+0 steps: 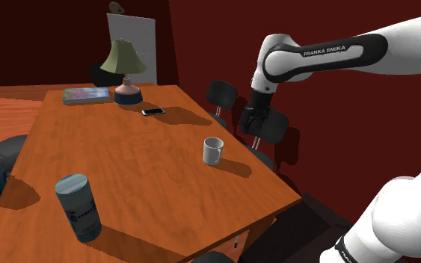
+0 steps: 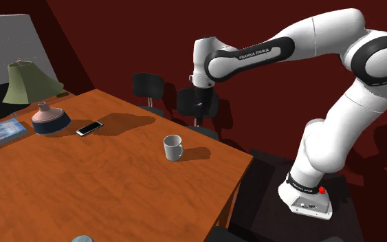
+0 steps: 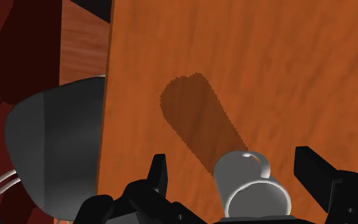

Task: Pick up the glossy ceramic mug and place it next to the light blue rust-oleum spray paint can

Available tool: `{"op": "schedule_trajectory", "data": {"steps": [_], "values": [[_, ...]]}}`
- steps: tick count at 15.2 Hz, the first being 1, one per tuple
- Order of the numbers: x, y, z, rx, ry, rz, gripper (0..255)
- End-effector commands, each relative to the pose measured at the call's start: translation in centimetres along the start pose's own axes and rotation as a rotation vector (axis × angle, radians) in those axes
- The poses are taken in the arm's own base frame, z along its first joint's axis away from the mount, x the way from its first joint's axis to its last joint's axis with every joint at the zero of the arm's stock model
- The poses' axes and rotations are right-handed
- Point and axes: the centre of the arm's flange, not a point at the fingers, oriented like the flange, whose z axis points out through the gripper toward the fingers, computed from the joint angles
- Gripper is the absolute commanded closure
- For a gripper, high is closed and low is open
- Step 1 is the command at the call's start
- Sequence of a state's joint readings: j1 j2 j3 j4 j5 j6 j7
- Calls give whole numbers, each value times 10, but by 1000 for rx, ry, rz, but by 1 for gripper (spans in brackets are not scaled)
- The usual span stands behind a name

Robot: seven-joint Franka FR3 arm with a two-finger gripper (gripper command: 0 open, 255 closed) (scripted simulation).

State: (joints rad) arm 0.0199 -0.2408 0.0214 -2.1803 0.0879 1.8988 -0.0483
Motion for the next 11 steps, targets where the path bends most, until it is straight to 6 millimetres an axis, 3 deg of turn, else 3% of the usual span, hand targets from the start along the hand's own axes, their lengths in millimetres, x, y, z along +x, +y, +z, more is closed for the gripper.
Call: {"op": "schedule_trajectory", "data": {"steps": [1,11], "values": [[22,-1,15,-2,-1,-1,0],[130,-18,92,-12,-10,-5,0]]}}
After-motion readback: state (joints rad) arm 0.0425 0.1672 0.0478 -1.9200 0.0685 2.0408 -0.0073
